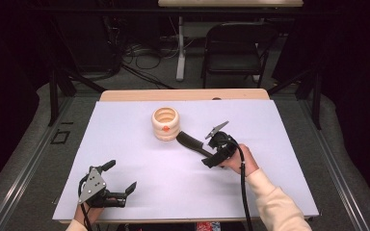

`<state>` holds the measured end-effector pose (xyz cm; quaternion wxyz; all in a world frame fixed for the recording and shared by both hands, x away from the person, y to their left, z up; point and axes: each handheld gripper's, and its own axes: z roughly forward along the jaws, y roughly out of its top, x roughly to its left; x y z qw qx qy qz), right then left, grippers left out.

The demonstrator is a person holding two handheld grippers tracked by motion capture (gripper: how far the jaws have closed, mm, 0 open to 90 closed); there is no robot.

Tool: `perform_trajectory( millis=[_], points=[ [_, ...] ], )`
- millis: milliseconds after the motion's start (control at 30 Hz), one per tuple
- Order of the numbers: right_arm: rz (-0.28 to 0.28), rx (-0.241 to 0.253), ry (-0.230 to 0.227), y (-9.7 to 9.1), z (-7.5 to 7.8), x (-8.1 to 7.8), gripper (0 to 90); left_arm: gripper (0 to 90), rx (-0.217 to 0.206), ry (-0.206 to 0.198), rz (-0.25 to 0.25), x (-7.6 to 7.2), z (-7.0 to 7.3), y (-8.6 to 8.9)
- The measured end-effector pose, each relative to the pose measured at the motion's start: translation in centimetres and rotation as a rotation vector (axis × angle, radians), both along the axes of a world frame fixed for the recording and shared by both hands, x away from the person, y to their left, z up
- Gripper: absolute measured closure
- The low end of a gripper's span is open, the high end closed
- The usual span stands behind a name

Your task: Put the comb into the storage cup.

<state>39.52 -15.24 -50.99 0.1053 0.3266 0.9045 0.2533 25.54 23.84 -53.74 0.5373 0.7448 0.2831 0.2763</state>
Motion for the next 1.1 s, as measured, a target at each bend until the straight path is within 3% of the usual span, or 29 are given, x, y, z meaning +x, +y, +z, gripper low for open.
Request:
perform_trajectory(
  millis=[167, 667, 867, 1100],
  points=[
    [-0.009, -0.020, 0.025, 0.3, 0.0, 0.1, 0.0, 0.2, -0.002, 0.003, 0.001, 0.0, 0.0, 0.0],
    [-0.001, -0.097, 0.058, 2.2, 0.2, 1.8, 0.0, 0.2, -0.007, -0.001, -0.001, 0.0, 0.0, 0.0],
    [0.009, -0.148, 0.071, 3.2, 0.3, 2.5, 31.9, 0.2, -0.007, 0.003, -0.007, 0.0, 0.0, 0.0],
    [0.028, -0.214, 0.096, 4.1, 0.1, 3.5, 55.1, 0.2, -0.010, 0.004, -0.008, 0.0, 0.0, 0.0]
  ],
)
